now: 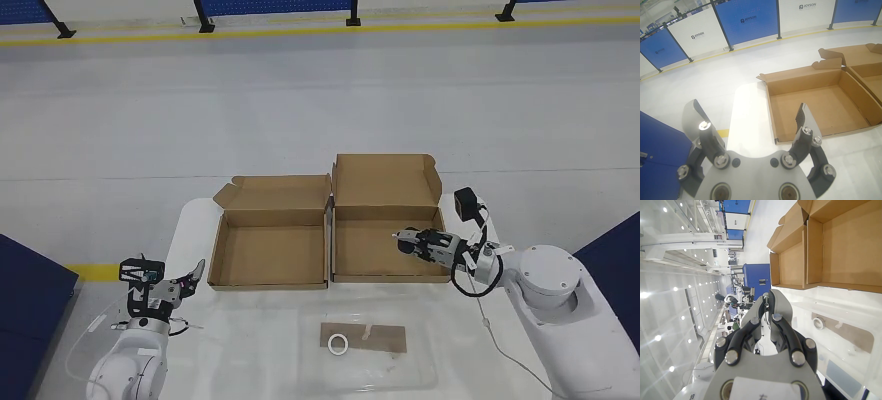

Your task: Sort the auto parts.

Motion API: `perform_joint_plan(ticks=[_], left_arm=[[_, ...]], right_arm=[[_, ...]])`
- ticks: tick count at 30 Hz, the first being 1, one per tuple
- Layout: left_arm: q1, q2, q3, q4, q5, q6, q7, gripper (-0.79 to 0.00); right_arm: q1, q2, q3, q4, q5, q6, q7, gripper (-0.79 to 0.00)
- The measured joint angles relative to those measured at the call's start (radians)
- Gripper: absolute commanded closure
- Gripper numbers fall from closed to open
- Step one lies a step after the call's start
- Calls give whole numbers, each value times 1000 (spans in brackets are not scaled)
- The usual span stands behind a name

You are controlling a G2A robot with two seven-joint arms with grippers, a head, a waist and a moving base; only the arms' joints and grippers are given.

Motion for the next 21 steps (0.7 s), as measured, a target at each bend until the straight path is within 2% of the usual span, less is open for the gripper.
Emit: perform_joint_plan(ticks=[12,15,21], left_arm=[[0,0,0,0,0,0,0,-785],[0,0,0,0,0,0,0,-785],[0,0,0,0,0,0,0,-785]], right_arm=[[0,0,-1,0,-7,-2,-7,0],[10,-1,-15,-7,-62,17,-65,0],[86,-4,-99,-4,-229,123,-150,0]])
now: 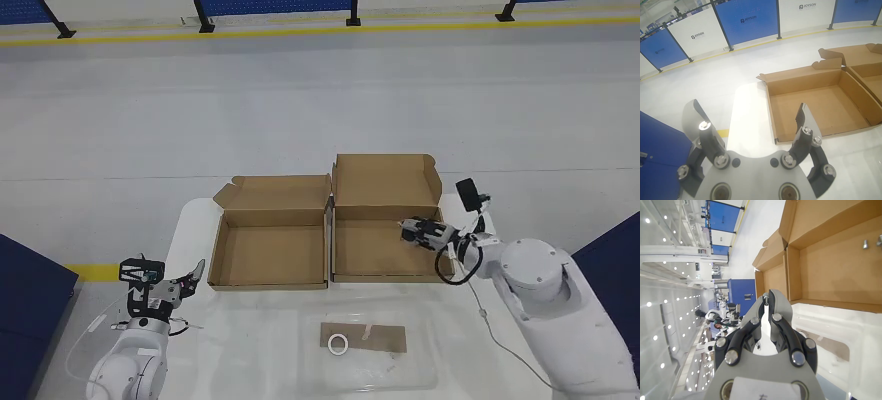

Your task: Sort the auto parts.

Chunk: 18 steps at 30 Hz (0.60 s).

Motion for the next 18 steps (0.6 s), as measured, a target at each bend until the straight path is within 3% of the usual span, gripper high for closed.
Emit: perform_joint_plan(ticks=[11,18], left_arm=[[0,0,0,0,0,0,0,-785],[0,0,0,0,0,0,0,-785]], right_arm=[[231,-43,-301,198,-319,155,-89,0],[311,-72,-386,321,-332,184,-73,0]])
